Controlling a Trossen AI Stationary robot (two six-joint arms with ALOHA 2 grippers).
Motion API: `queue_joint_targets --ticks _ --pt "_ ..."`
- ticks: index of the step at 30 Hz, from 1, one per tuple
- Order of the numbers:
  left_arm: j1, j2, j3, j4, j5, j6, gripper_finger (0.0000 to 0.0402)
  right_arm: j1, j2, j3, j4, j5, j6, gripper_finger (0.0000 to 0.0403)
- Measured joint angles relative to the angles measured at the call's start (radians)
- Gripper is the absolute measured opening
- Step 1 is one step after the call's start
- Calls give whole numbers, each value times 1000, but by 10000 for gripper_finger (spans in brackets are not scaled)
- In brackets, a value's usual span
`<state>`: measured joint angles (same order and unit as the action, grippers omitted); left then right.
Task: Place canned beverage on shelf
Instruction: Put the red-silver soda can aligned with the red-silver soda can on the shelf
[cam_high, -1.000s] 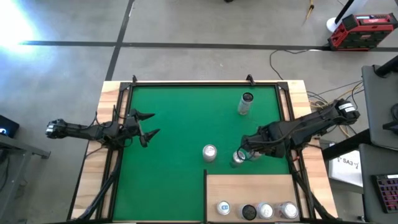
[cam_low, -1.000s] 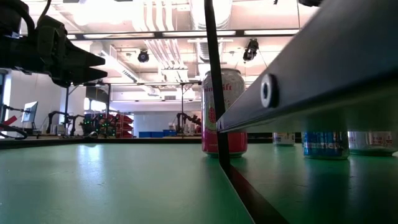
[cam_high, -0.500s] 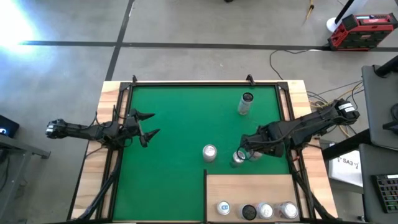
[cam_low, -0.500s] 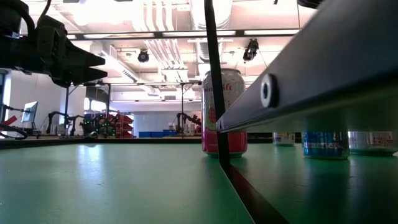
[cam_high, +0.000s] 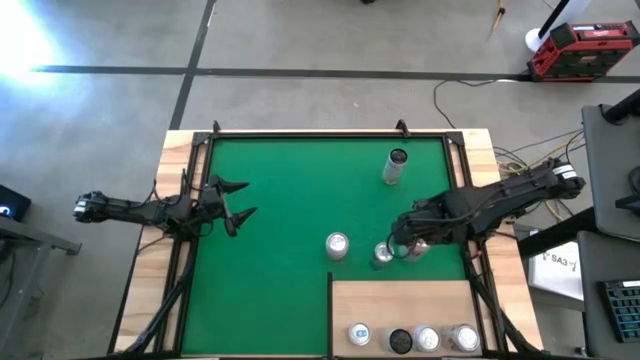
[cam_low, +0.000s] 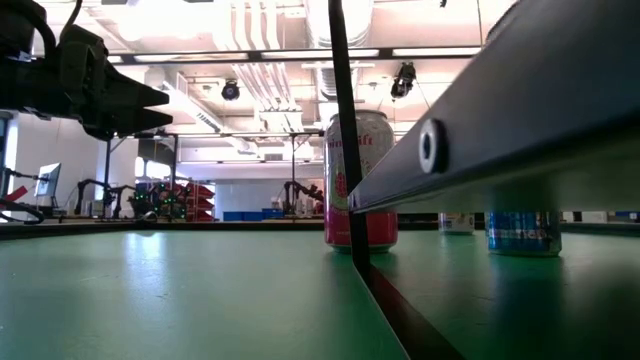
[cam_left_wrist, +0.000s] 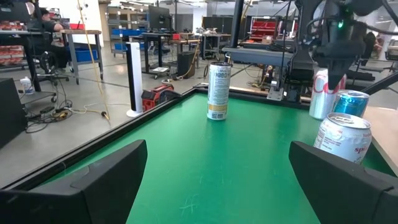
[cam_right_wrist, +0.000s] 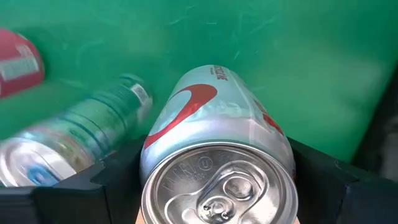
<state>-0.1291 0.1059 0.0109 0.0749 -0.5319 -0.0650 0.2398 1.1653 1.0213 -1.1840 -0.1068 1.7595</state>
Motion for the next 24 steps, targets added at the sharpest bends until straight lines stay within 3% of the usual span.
queue_joint_targets --ticks 15,24 --pt "0 0 0 0 0 0 378 12 -43 25 -52 -111 -492 295" --pt "0 0 0 0 0 0 378 148 -41 31 -51 -149 -633 307"
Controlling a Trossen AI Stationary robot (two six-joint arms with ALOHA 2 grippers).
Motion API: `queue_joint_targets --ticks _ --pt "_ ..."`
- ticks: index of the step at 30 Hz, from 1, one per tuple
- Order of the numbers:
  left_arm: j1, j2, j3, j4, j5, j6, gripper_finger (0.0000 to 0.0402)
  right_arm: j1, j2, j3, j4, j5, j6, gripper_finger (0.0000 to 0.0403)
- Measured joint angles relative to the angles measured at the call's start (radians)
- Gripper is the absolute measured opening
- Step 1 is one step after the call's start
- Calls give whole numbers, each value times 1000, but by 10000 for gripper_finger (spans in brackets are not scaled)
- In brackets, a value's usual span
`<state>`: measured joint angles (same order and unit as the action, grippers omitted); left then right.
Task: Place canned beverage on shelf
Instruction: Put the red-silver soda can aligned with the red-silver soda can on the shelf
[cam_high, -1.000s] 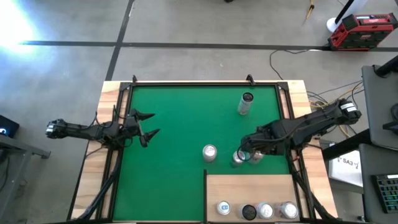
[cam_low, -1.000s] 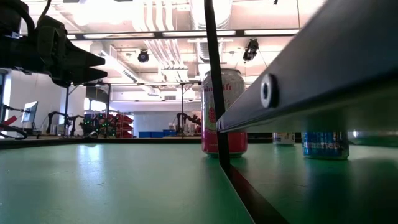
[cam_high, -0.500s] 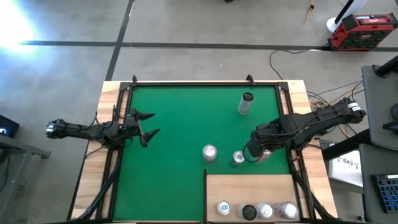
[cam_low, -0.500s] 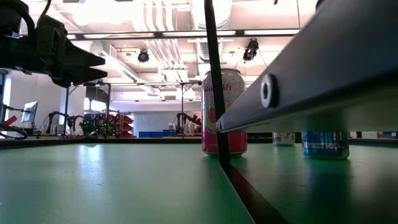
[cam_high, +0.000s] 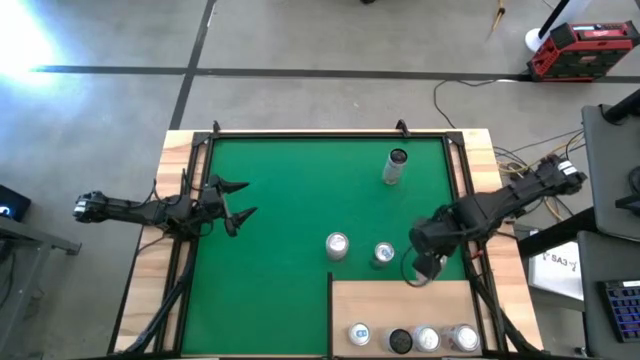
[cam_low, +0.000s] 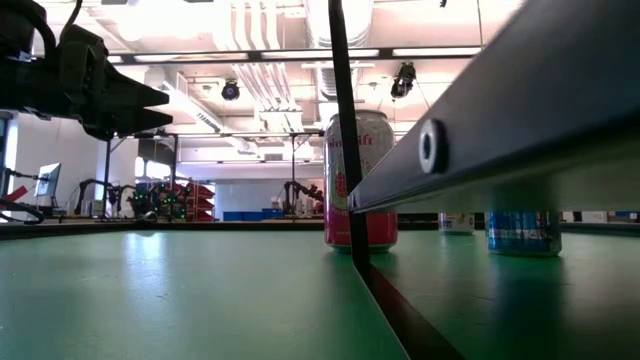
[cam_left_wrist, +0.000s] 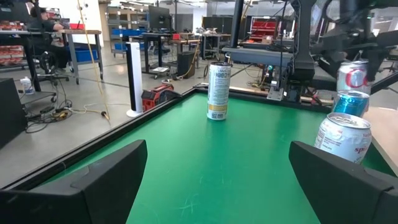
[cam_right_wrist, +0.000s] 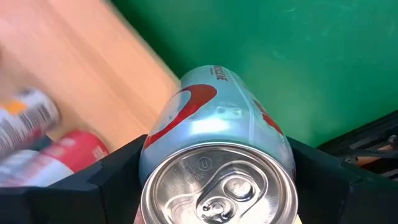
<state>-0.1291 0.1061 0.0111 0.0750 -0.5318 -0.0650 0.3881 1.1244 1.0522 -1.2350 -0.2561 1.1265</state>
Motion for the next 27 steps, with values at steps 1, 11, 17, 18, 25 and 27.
queue_joint_targets --ticks 1,11,17,18,25,27 --pt "0 0 0 0 0 0 378 22 0 1 0 7 5 308" --pt "0 0 0 0 0 0 378 234 2 24 6 74 100 311" --pt "0 0 0 0 0 0 378 353 5 41 8 123 145 312" --pt "0 0 0 0 0 0 378 374 5 41 8 131 160 312" --pt "0 0 0 0 0 0 378 506 5 41 17 170 247 313" --pt "0 0 0 0 0 0 378 536 5 41 21 174 276 313"
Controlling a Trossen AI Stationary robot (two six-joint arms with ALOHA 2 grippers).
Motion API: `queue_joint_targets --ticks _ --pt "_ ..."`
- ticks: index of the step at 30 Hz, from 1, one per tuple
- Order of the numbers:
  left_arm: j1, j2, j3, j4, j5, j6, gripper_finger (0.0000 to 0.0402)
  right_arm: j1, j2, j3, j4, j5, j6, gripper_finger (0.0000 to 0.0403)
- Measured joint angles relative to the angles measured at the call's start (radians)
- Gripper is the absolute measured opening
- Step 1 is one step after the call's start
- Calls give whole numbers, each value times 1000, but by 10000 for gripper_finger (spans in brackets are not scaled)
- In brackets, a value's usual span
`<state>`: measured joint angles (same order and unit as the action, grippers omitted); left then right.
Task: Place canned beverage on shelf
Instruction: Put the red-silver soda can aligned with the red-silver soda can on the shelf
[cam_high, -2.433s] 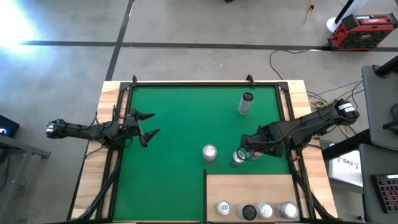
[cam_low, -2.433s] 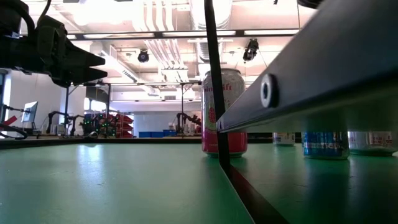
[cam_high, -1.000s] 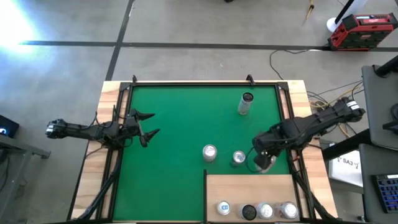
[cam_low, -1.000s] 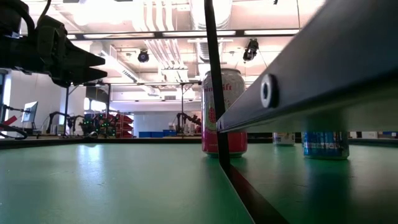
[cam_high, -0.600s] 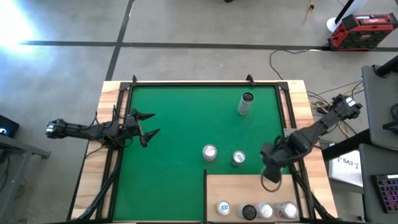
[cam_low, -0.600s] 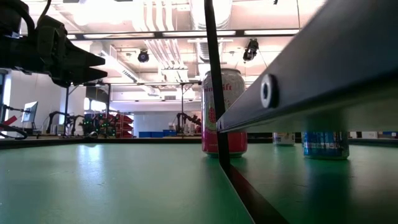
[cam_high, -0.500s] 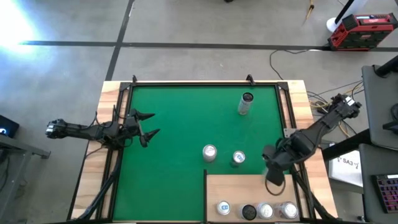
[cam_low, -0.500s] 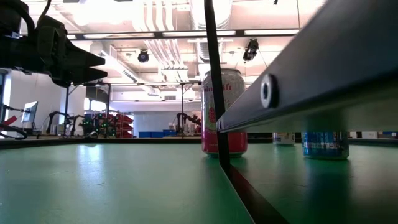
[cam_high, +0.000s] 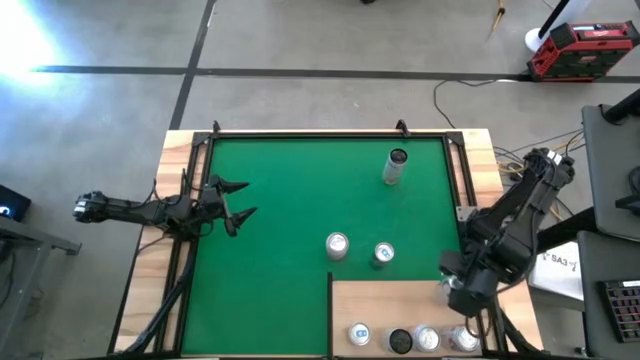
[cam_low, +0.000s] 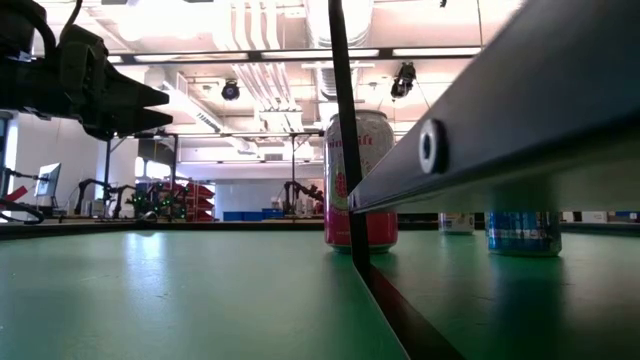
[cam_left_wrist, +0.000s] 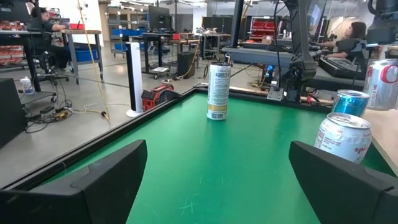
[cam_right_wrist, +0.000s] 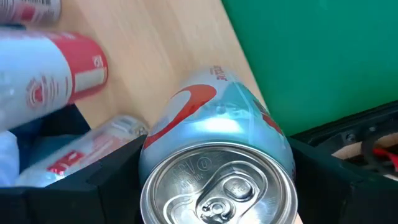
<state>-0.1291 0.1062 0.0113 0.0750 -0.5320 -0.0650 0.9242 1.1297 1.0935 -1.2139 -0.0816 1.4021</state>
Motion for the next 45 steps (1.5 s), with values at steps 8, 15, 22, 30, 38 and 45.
queue_joint_targets --ticks 8,15,22,30,38,45 --pt "0 0 0 0 0 0 378 67 44 0 20 12 38 313" --pt "0 0 0 1 0 0 378 80 123 58 -8 -1 45 313" --pt "0 0 0 2 0 0 378 97 178 100 -17 -24 50 313" --pt "0 0 0 3 0 0 378 123 185 104 -20 -23 95 313" --pt "0 0 0 3 0 0 378 126 208 103 -6 -20 87 313" --pt "0 0 0 4 0 0 378 125 208 103 19 4 79 313"
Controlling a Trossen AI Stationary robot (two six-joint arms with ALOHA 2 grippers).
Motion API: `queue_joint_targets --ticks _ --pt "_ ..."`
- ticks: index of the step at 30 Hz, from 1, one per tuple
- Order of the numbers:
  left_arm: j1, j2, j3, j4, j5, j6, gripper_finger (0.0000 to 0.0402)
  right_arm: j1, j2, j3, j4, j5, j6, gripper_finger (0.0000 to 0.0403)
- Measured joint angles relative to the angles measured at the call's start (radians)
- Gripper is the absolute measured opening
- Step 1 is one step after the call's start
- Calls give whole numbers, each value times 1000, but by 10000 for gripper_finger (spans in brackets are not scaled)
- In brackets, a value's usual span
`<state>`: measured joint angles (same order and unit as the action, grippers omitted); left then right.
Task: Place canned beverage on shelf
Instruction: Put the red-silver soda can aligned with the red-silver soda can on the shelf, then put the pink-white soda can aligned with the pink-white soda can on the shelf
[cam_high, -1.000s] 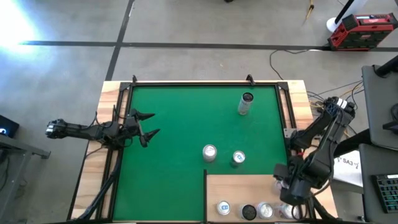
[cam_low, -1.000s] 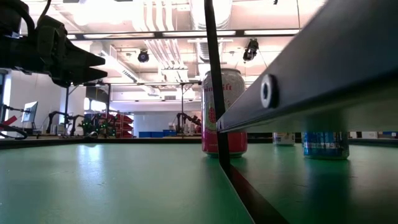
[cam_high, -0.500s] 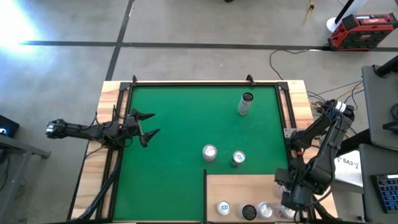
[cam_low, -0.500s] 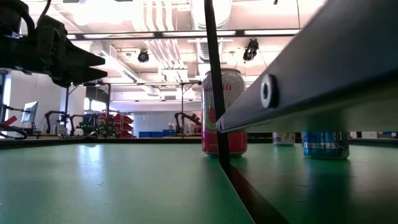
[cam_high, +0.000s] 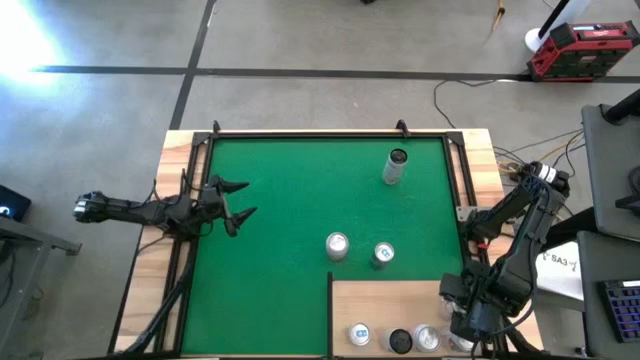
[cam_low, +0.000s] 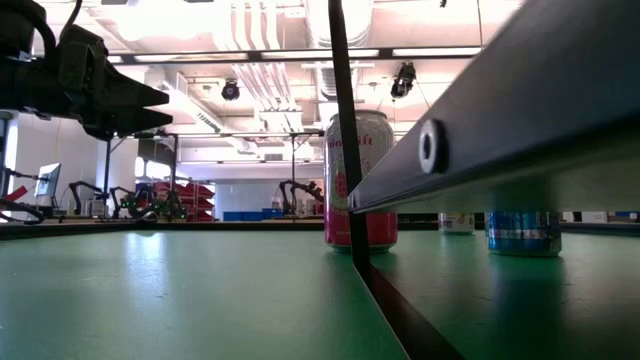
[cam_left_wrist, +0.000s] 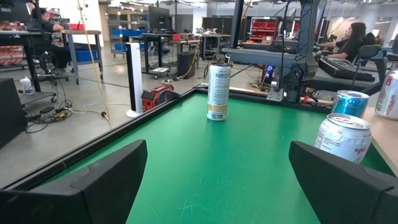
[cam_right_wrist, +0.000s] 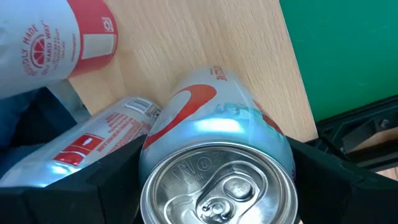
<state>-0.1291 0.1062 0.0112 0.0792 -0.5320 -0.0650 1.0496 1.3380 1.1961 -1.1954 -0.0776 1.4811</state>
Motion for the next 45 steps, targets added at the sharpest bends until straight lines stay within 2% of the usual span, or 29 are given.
queue_joint_targets --ticks 22,33,39,45 --pt "0 0 0 1 0 0 378 0 -1 -11 8 30 39 314" --pt "0 0 0 2 0 0 378 0 0 -16 10 25 87 372" --pt "0 0 0 2 0 0 378 0 0 24 -3 21 100 374" --pt "0 0 0 2 0 0 378 0 0 114 -92 18 130 375"
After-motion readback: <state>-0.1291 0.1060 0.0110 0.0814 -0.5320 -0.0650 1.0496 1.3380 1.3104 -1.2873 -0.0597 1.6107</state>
